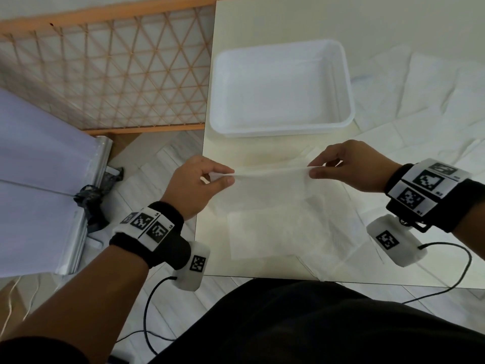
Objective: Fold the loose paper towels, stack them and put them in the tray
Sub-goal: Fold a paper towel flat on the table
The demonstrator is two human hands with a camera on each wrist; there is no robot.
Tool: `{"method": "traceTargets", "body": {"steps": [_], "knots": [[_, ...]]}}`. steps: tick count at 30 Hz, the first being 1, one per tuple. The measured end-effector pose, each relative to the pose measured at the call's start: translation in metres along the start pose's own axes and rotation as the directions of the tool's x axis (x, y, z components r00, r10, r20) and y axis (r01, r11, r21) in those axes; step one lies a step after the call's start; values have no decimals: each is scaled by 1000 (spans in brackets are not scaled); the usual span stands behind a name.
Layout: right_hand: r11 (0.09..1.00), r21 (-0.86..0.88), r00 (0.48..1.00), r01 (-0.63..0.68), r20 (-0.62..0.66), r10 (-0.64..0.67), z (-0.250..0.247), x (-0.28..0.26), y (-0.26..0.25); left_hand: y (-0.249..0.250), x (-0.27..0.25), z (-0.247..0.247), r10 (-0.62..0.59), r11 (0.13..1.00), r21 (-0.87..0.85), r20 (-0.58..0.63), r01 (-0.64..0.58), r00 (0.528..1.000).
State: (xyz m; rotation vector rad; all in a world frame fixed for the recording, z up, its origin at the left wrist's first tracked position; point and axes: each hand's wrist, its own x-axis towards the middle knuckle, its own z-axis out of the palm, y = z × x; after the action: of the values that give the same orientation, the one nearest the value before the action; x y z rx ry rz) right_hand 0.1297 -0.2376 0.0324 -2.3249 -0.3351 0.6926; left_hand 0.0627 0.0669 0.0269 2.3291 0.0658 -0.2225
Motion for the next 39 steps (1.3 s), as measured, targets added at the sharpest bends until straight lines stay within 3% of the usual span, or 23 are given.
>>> {"method": "traceTargets", "body": {"steps": [4,10,14,17,21,23,25,28,31,34,39], "knots": [[999,36,998,16,65,-18,-6,0,-1,1,2,-6,-15,999,-43,34,16,999],[991,131,996,-24,89,13,-16,2,-3,3,7,-10,-125,933,-324,117,157,985],[992,43,982,-118,151,111,-14,8,7,-7,11,2,-179,942,-260,142,211,974],[976,-174,966,-133,196,167,1,17,14,-19,14,20,-209,969,-112,115,222,971],[920,-371,988,-127,36,150,21,20,14,-26,13,38,-126,985,127,38,120,991],[920,-385,997,-73,-62,53,28,15,10,-24,10,38,-44,977,208,-4,44,999],[904,-425,993,39,-82,-82,37,8,2,-19,5,40,50,963,266,0,-48,999],[828,-528,982,190,122,-148,59,1,-9,-8,-3,57,139,902,374,222,-216,965],[748,-614,950,252,305,-70,84,-1,-6,-5,-6,84,47,823,494,432,-279,901],[724,-642,943,254,330,-38,99,-3,4,-12,-11,102,-31,758,580,489,-298,872],[722,-630,940,286,330,-84,104,-2,23,-25,-13,103,-2,716,610,487,-339,873]]}}
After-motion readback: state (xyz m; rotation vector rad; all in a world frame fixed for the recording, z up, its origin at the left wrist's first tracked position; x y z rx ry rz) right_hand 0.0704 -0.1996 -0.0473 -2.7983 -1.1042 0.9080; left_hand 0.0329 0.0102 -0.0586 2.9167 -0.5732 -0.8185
